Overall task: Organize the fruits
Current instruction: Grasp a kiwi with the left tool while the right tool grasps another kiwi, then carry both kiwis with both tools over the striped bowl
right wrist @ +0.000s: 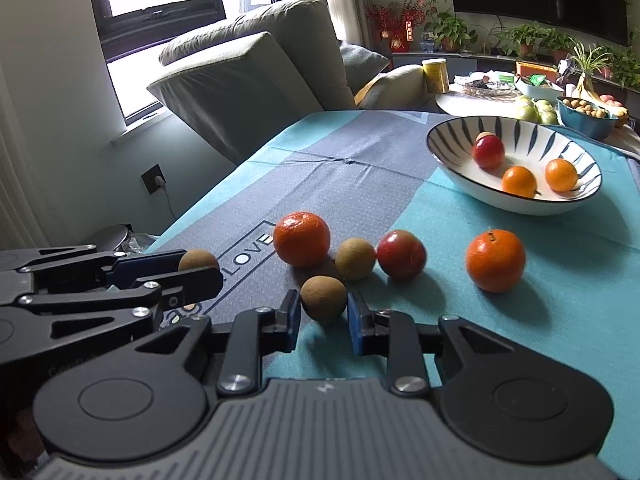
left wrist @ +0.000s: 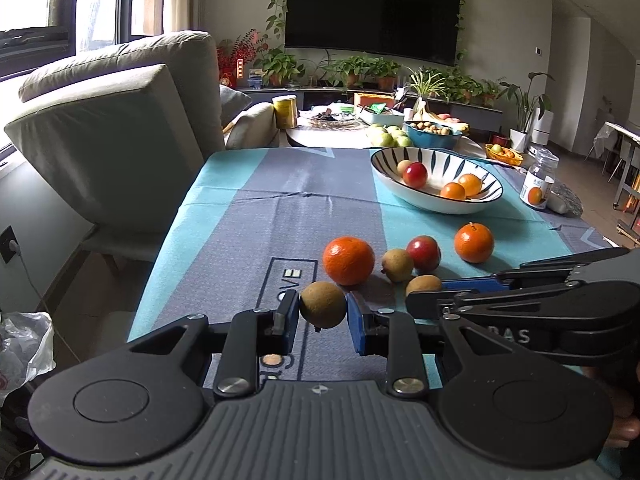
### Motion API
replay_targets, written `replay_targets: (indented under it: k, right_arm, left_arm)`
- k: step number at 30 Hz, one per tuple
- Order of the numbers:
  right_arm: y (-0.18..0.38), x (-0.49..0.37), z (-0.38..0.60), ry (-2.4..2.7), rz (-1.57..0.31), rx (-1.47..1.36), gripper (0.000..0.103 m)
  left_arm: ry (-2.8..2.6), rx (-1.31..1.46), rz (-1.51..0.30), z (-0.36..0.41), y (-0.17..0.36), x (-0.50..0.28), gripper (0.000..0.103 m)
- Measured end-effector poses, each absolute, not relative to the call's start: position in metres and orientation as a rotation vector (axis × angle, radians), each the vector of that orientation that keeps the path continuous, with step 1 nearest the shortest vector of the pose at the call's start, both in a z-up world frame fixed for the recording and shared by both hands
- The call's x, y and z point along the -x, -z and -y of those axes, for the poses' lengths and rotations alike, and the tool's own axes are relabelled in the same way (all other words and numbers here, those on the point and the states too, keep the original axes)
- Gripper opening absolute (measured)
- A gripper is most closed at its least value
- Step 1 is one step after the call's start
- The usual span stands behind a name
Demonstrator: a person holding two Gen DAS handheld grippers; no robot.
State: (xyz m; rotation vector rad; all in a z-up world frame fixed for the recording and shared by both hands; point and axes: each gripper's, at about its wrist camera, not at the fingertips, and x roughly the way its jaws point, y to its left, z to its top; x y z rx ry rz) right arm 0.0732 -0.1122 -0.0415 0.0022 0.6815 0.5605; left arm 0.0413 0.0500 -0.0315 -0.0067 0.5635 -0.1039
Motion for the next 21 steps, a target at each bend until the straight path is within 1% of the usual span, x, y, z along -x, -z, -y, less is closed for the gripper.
replay_targets:
  k: [11, 21]
  right_arm:
    - [0.024, -0.075, 0.159, -0.48, -0.624, -0.082, 0.078]
    - [0.016, -0.088, 0.182, -0.431, -0.583, -0.122, 0.078]
  left_arm:
    - [0.185, -0.039, -0.549, -0.016, 0.023, -0.053, 0.025]
    - [0.236, -0.067, -0.519, 0.006, 0.01, -0.072, 0.025]
